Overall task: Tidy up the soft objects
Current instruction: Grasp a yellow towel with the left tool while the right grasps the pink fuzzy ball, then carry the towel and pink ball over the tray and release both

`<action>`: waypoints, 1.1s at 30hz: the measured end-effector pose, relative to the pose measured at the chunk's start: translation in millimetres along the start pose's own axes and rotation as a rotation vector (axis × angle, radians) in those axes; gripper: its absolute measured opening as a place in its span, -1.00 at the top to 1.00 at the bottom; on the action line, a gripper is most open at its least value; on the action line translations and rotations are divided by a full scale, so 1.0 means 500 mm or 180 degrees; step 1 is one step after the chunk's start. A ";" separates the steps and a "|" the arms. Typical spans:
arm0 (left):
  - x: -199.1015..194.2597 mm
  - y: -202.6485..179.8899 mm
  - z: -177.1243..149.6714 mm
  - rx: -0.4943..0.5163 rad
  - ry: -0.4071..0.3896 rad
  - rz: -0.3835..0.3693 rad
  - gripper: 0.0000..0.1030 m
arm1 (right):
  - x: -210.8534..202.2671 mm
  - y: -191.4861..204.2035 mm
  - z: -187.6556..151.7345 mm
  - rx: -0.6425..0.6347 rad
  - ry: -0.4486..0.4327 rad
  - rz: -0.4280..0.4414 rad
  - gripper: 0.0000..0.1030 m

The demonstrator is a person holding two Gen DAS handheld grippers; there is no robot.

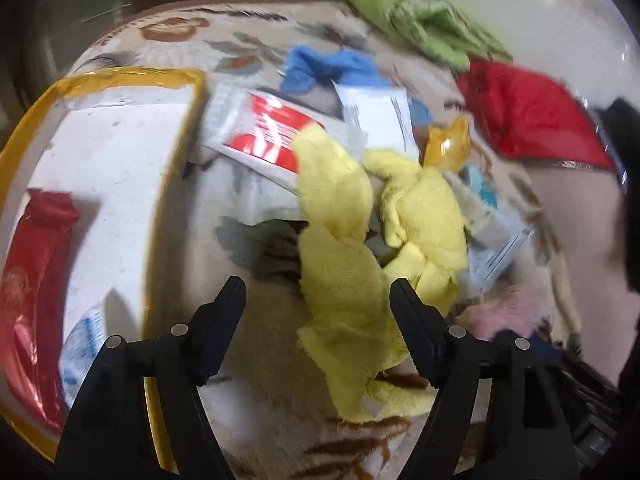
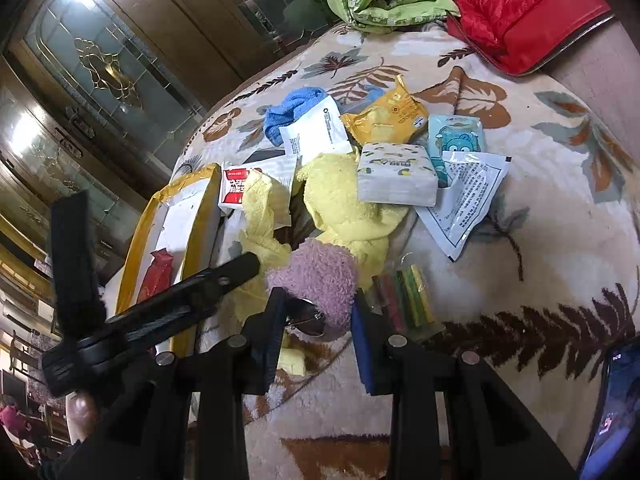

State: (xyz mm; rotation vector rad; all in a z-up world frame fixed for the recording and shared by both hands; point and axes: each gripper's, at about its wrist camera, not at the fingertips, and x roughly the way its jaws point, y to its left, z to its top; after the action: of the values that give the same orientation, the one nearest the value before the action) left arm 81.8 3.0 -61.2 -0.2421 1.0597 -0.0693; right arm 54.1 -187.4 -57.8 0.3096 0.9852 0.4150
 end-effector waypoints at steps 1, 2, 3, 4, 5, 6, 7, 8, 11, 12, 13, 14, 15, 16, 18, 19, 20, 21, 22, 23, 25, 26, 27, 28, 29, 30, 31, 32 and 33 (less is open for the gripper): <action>0.015 -0.005 0.000 0.0048 0.0096 0.0006 -0.46 | -0.001 -0.004 0.000 0.0021 -0.0007 -0.0011 0.40; 0.032 -0.009 -0.003 0.0085 0.0199 -0.0039 -0.46 | -0.001 -0.012 0.000 0.0062 0.0001 -0.0027 0.40; 0.050 -0.014 -0.008 0.0121 0.0301 -0.0048 -0.44 | 0.001 -0.019 0.000 0.0116 0.0019 -0.0033 0.40; 0.049 -0.016 -0.011 0.0143 0.0260 -0.0008 -0.29 | 0.003 -0.025 -0.001 0.0162 0.0039 -0.0029 0.40; 0.038 -0.021 -0.016 0.0193 0.0157 -0.0063 0.16 | 0.006 -0.030 -0.002 0.0192 0.0059 -0.0023 0.40; 0.033 -0.022 -0.018 0.0203 0.0163 -0.0164 0.24 | 0.010 -0.032 -0.004 0.0204 0.0074 -0.0027 0.40; 0.025 -0.022 -0.020 0.0173 0.0146 -0.0175 0.24 | 0.012 -0.031 -0.006 0.0203 0.0085 -0.0029 0.40; 0.013 -0.019 -0.022 0.0146 0.0082 -0.0167 0.25 | 0.016 -0.028 -0.008 0.0194 0.0100 -0.0022 0.40; -0.033 0.005 -0.031 0.0051 -0.0082 -0.0395 0.25 | 0.021 -0.002 -0.013 0.0104 0.0109 0.0019 0.40; -0.058 0.020 -0.032 -0.0021 -0.0162 -0.0510 0.25 | 0.021 0.009 -0.013 0.0058 0.0101 0.0029 0.40; -0.071 0.030 -0.031 -0.0066 -0.0203 -0.0568 0.25 | 0.021 0.021 -0.012 0.0019 0.0098 0.0054 0.40; -0.090 0.043 -0.030 -0.0139 -0.0258 -0.0658 0.25 | 0.020 0.030 -0.012 -0.0016 0.0097 0.0079 0.40; -0.113 0.060 -0.030 -0.0217 -0.0312 -0.0751 0.25 | 0.017 0.048 -0.011 -0.0082 0.0082 0.0122 0.40; -0.135 0.079 -0.030 -0.0273 -0.0358 -0.0789 0.25 | 0.015 0.063 -0.010 -0.0131 0.0077 0.0160 0.40; -0.172 0.112 -0.029 -0.0395 -0.0458 -0.0803 0.25 | 0.013 0.096 -0.010 -0.0244 0.0079 0.0266 0.40; -0.190 0.132 -0.028 -0.0465 -0.0507 -0.0799 0.25 | 0.014 0.109 -0.009 -0.0281 0.0077 0.0296 0.40; -0.205 0.147 -0.022 -0.0524 -0.0551 -0.0753 0.25 | 0.016 0.129 -0.009 -0.0333 0.0084 0.0343 0.40; -0.227 0.177 -0.018 -0.0599 -0.0626 -0.0674 0.25 | 0.021 0.152 -0.007 -0.0394 0.0105 0.0414 0.40; -0.239 0.194 -0.018 -0.0632 -0.0676 -0.0637 0.25 | 0.029 0.177 -0.005 -0.0457 0.0131 0.0478 0.40; -0.254 0.224 -0.014 -0.0694 -0.0743 -0.0573 0.25 | 0.036 0.199 -0.004 -0.0522 0.0151 0.0532 0.40; -0.263 0.273 -0.010 -0.0832 -0.0748 -0.0551 0.25 | 0.048 0.235 -0.002 -0.0642 0.0171 0.0619 0.40; -0.264 0.297 -0.008 -0.0915 -0.0747 -0.0562 0.25 | 0.061 0.264 0.001 -0.0727 0.0196 0.0672 0.40; -0.264 0.319 -0.006 -0.0973 -0.0752 -0.0533 0.25 | 0.070 0.280 0.004 -0.0763 0.0206 0.0693 0.40; -0.262 0.332 -0.004 -0.0981 -0.0740 -0.0482 0.25 | 0.084 0.301 0.007 -0.0812 0.0218 0.0713 0.40; -0.261 0.343 -0.001 -0.0974 -0.0727 -0.0434 0.25 | 0.092 0.311 0.009 -0.0841 0.0232 0.0722 0.40; -0.259 0.352 0.004 -0.0944 -0.0702 -0.0407 0.25 | 0.108 0.326 0.013 -0.0871 0.0253 0.0720 0.40; -0.257 0.359 0.009 -0.0907 -0.0676 -0.0385 0.25 | 0.127 0.339 0.016 -0.0896 0.0286 0.0707 0.40; -0.256 0.365 0.009 -0.0885 -0.0654 -0.0376 0.25 | 0.140 0.347 0.019 -0.0915 0.0319 0.0705 0.40; -0.248 0.371 0.015 -0.0859 -0.0609 -0.0361 0.25 | 0.159 0.357 0.019 -0.0957 0.0363 0.0688 0.40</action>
State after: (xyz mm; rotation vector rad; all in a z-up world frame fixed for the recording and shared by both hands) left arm 16.8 205.8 5.6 -0.5428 0.8626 -0.0045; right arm 65.6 6.6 -33.8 0.1206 0.9876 0.7755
